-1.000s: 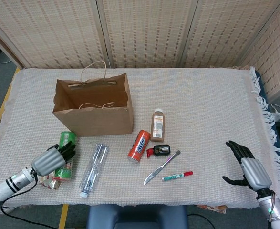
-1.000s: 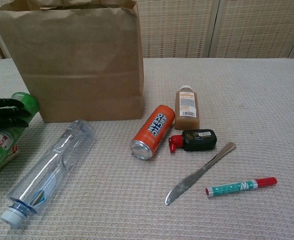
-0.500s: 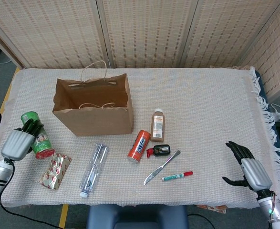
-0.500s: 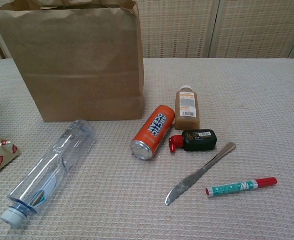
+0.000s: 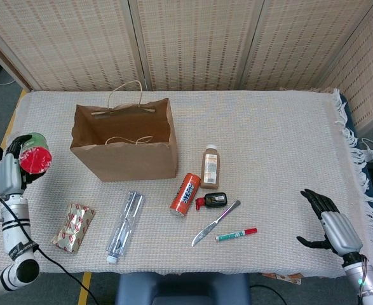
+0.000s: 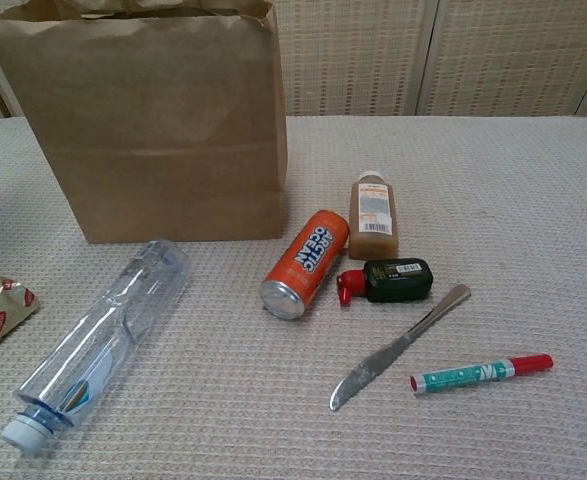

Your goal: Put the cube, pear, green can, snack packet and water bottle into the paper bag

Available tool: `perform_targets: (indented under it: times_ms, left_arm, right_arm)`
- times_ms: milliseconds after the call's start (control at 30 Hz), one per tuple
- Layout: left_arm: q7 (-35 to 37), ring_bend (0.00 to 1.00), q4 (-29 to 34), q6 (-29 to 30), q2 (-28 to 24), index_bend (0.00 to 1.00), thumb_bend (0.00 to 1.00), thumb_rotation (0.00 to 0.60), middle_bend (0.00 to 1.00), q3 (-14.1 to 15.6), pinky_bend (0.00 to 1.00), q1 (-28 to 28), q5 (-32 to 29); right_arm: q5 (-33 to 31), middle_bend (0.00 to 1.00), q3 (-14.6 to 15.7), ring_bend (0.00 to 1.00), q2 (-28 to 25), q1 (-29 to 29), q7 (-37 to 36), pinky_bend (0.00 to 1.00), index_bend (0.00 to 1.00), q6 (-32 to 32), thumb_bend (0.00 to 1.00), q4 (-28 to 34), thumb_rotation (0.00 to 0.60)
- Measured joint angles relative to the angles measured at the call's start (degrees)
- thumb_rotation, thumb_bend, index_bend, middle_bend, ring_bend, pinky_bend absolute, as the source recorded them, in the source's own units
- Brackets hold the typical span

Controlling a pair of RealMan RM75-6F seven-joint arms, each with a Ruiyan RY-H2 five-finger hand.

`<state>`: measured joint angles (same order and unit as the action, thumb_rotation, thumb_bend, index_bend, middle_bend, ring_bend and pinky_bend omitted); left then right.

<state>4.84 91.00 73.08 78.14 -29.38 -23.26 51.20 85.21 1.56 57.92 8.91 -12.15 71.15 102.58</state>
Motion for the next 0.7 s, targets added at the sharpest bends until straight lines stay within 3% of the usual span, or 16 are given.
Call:
perform_targets:
  times_ms: [133,233,300,500,700]
  left_arm:
    - [7.8,0.64,14.2,-1.5,-2.8,0.7,0.6,0.6,0.69,-10.9,0.7,-0.3,-5.0]
    - [11.5,0.64,20.8,-1.9,-4.7,0.7,0.6,0.6,0.69,-15.2,0.7,-1.3,-4.8]
    - [11.7,0.64,23.1,-1.9,-5.6,0.7,0.6,0.6,0.69,-16.6,0.7,-2.6,-4.2]
    - [7.0,0.64,26.4,-2.2,-6.2,0.7,0.6,0.6,0.68,-15.6,0.7,-7.2,-3.7]
    - [1.5,0.63,25.9,-2.2,-3.7,0.68,0.6,0.6,0.67,-9.8,0.69,-11.3,-2.8]
  right_arm:
    - [0.7,0.0,0.1,0.0,0.2,0.0,1.4,0.0,0.0,0.4,0.06,-0.5,0.6]
    - [1.1,0.0,0.3,0.0,0.2,0.0,1.3,0.0,0.0,0.5,0.06,-0.6,0.6]
    - [1.1,0.0,0.3,0.0,0.2,0.0,1.2,0.0,0.0,0.5,0.06,-0.6,0.6]
    - [1.4,0.0,0.5,0.0,-0.2,-0.1,0.5,0.0,0.0,0.6,0.06,-0.3,0.6]
    - [1.8,0.0,0.6,0.0,-0.6,-0.1,0.5,0.0,0.0,0.5,0.06,0.0,0.6]
